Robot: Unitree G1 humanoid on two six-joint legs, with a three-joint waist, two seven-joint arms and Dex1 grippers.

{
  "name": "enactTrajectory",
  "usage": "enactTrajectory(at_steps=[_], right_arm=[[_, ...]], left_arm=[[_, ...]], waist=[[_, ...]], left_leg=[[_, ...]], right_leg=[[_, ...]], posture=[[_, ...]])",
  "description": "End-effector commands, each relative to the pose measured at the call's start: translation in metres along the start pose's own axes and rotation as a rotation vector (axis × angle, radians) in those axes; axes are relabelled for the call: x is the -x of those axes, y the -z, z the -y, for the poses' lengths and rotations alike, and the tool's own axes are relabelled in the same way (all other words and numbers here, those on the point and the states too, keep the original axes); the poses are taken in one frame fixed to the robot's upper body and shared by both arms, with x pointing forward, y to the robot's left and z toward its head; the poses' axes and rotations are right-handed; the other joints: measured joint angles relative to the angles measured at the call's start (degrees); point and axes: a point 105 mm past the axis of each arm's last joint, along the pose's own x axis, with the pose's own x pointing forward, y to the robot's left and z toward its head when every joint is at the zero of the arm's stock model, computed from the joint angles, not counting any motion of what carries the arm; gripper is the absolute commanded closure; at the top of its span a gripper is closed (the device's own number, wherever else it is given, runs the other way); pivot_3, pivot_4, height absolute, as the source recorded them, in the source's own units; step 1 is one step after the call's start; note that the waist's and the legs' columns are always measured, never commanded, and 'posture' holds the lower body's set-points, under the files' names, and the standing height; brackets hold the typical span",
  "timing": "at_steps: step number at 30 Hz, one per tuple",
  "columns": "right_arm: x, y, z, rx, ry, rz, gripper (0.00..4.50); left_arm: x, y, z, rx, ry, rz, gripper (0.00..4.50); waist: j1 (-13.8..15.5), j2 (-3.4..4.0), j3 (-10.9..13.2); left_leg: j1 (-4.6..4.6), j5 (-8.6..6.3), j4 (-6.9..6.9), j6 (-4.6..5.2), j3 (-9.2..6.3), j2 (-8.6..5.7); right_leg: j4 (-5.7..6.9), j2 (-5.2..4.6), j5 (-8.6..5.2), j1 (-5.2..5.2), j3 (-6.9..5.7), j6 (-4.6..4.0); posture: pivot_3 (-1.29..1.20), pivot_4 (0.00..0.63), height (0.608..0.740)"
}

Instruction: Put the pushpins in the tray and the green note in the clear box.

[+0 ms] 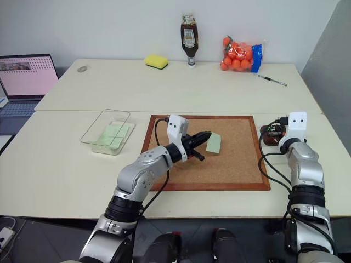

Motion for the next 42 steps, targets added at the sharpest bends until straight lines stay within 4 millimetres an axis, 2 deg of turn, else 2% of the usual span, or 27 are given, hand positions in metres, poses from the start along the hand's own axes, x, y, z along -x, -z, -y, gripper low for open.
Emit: enactTrajectory(at_steps=[1,4,10,12,15,18,20,23,25,29,30,34,39,42], right_arm=[[-0.002,-0.014,0.008,0.002,0.024,0.051,3.58],[-0.003,-0.014,0.009,0.003,0.027,0.051,2.91],[0.0,-0.016,0.008,-0.002,0.025,0.059,1.85],[0.003,-0.022,0.006,-0.011,0.019,0.086,1.45],[0.01,-0.035,0.004,-0.025,0.008,0.133,1.45],[0.027,-0.053,-0.005,-0.02,-0.043,0.195,1.45],[0.044,-0.062,-0.026,0.029,-0.154,0.23,1.45],[0.079,-0.07,-0.08,0.126,-0.468,0.261,1.45],[0.1,-0.073,-0.108,0.177,-0.629,0.265,1.45],[0.125,-0.078,-0.153,0.276,-0.901,0.249,1.45],[0.127,-0.079,-0.168,0.297,-0.981,0.241,1.45],[0.12,-0.077,-0.202,0.384,-1.124,0.188,1.45],[0.106,-0.085,-0.234,0.412,-1.196,0.176,1.45],[0.103,-0.088,-0.243,0.427,-1.22,0.183,1.45]], left_arm=[[-0.001,-0.015,0.005,-0.035,0.017,0.053,4.5],[-0.001,-0.015,0.005,-0.034,0.016,0.053,4.5],[-0.001,-0.015,0.004,-0.034,0.014,0.052,4.5],[-0.002,-0.016,0.004,-0.035,0.011,0.055,4.5],[-0.001,-0.02,0.002,-0.041,-0.003,0.067,4.5],[-0.001,-0.028,-0.004,-0.066,-0.046,0.092,4.5],[0.001,-0.036,-0.008,-0.082,-0.082,0.116,4.5],[0.009,-0.05,-0.02,-0.13,-0.176,0.144,4.5],[0.018,-0.059,-0.029,-0.17,-0.256,0.158,4.5],[0.049,-0.08,-0.056,-0.271,-0.486,0.182,4.5],[0.066,-0.087,-0.067,-0.31,-0.578,0.188,4.5],[0.112,-0.102,-0.093,-0.369,-0.8,0.19,4.5],[0.151,-0.097,-0.117,-0.367,-0.95,0.115,4.5],[0.159,-0.095,-0.123,-0.361,-0.981,0.092,4.5]], waist=[[0.0,0.0,0.0],[0.0,0.0,0.0],[0.0,0.0,0.0],[0.0,0.0,0.0],[0.0,0.0,0.0],[0.1,0.0,0.0],[0.1,0.0,0.0],[0.1,0.0,0.0],[-0.1,0.05,0.0],[-0.4,-0.03,0.1],[-0.5,-0.05,0.1],[-1.1,-0.13,0.2],[-0.7,-0.17,0.2],[-0.3,-0.25,0.2]], left_leg=[[0.0,0.0,0.0,0.0,-0.01,0.0],[0.0,0.0,0.0,0.0,0.0,0.0],[0.01,0.0,0.0,0.0,0.0,0.0],[0.01,0.0,0.0,0.0,0.0,0.01],[0.01,0.0,0.0,0.0,-0.02,0.01],[0.0,0.0,0.0,0.0,-0.02,0.02],[-0.02,0.0,0.0,0.0,-0.08,0.03],[-0.04,0.0,-0.02,0.0,-0.12,0.04],[0.0,-0.01,-0.01,0.0,-0.11,0.05],[0.08,-0.01,0.01,0.0,-0.16,0.05],[0.1,-0.01,0.01,0.0,-0.18,0.1],[0.17,0.0,0.01,-0.01,-0.2,0.2],[0.04,0.01,-0.02,-0.03,-0.21,0.17],[0.0,0.01,0.0,-0.03,-0.25,0.08]], right_leg=[[0.01,0.0,0.0,0.0,0.0,0.0],[0.01,0.0,0.0,0.0,0.01,0.0],[0.03,0.0,0.0,0.0,0.01,0.0],[0.03,0.0,0.0,0.0,0.01,0.0],[0.03,0.0,0.0,-0.01,-0.01,0.0],[0.02,0.01,0.0,-0.01,-0.01,0.0],[0.01,0.01,0.0,0.0,-0.05,0.01],[-0.01,0.01,-0.02,-0.01,-0.09,0.04],[0.0,0.01,-0.02,-0.01,-0.06,0.05],[0.02,0.0,0.03,0.02,-0.05,0.14],[0.01,0.01,0.04,0.04,-0.07,0.14],[0.06,0.01,0.04,0.06,-0.15,0.15],[0.02,0.02,0.02,-0.01,-0.18,0.1],[-0.01,-0.04,0.02,-0.05,-0.08,0.1]], posture=[[0.0,0.15,0.74],[0.0,0.15,0.74],[0.0,0.15,0.74],[0.0,0.15,0.74],[0.0,0.15,0.74],[0.0,0.15,0.74],[0.0,0.15,0.74],[0.0,0.15,0.74],[0.0,0.15,0.74],[0.0,0.15,0.74],[0.0,0.15,0.74],[0.0,0.15,0.74],[0.0,0.15,0.74],[0.0,0.15,0.74]])
